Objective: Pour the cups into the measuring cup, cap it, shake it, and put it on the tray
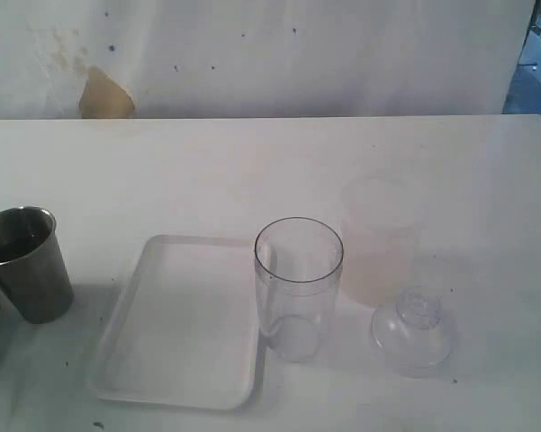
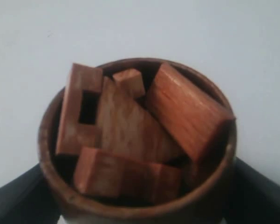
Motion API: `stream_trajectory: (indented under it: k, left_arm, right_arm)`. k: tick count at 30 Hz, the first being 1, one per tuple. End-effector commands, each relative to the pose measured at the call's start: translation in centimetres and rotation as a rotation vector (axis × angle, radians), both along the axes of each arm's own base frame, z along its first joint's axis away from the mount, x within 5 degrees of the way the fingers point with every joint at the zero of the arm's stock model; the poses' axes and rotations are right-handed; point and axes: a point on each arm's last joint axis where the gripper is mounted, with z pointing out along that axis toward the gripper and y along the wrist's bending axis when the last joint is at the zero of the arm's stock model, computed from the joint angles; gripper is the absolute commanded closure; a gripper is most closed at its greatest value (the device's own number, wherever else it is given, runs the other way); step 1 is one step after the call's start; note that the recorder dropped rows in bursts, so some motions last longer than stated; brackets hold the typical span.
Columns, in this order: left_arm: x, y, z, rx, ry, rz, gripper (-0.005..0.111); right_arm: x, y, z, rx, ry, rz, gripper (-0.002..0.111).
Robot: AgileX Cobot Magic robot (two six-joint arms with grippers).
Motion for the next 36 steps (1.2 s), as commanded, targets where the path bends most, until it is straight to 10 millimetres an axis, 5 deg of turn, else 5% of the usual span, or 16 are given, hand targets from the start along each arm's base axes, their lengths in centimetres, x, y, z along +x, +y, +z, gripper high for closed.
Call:
stream_trajectory:
  k: [1, 12, 18, 36]
  left_arm:
    - [-0.1, 0.2, 0.3, 0.001, 0.019, 0.024, 0.106]
    - [-0.1, 1.1, 3.0, 0.046, -0.051, 0.129, 0.107]
    - [1.6, 1.1, 4.7, 0.006, -0.035, 0.124, 0.107]
    - [6.8, 0.6, 18.4, 0.058, -0.156, -0.028, 0.107]
  right_arm:
    - [0.0, 0.0, 0.1, 0.003, -0.016, 0.004, 0.108]
    - [0.0, 0.0, 0.1, 0.003, -0.016, 0.004, 0.108]
    - [0.0, 0.0, 0.1, 0.003, -0.016, 0.004, 0.108]
    - [0.0, 0.0, 0.1, 0.003, -0.016, 0.004, 0.108]
